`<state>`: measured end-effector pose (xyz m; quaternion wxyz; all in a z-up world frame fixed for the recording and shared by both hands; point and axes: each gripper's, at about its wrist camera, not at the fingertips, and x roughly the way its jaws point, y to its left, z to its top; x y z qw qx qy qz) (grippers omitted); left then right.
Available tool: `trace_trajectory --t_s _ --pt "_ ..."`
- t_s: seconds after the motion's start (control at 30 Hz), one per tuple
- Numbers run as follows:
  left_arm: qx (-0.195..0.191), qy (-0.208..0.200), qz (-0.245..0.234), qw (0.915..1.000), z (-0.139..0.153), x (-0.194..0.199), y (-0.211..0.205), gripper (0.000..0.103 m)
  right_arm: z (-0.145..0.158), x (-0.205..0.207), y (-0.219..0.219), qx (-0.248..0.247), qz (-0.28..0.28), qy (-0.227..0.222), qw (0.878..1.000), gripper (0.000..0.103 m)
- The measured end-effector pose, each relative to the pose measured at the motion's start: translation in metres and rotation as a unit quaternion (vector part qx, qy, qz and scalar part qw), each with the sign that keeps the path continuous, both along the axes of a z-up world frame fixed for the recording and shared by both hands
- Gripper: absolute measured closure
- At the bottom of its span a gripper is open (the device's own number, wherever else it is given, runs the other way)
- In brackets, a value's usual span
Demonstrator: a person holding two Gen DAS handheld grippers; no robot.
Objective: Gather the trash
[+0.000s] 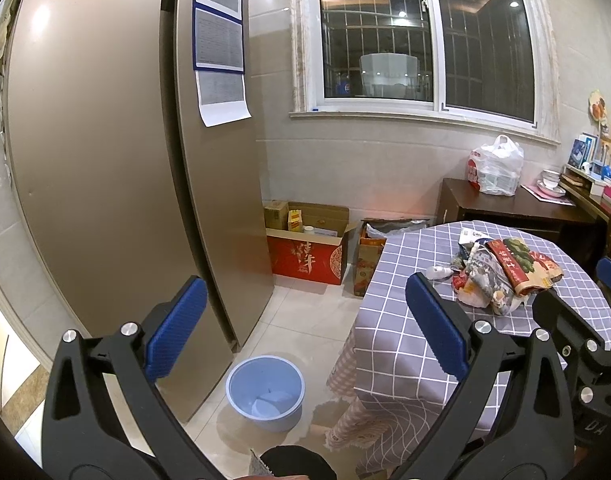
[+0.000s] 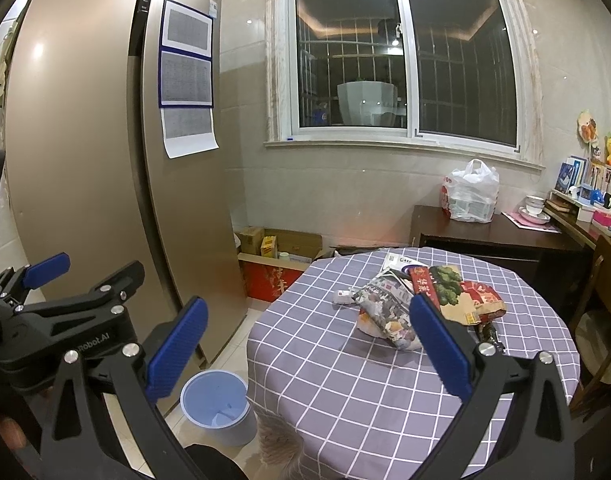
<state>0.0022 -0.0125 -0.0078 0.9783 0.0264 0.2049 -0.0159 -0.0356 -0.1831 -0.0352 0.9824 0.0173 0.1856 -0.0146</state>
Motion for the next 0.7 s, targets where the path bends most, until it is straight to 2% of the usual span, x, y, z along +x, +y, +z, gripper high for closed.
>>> trace_trajectory --t_s 0.7 --pt "0.009 0.016 0.005 0.9998 -0.012 0.008 -0.004 0.006 -0.013 0.008 -0.017 0.027 -0.006 0.020 0.999 0.004"
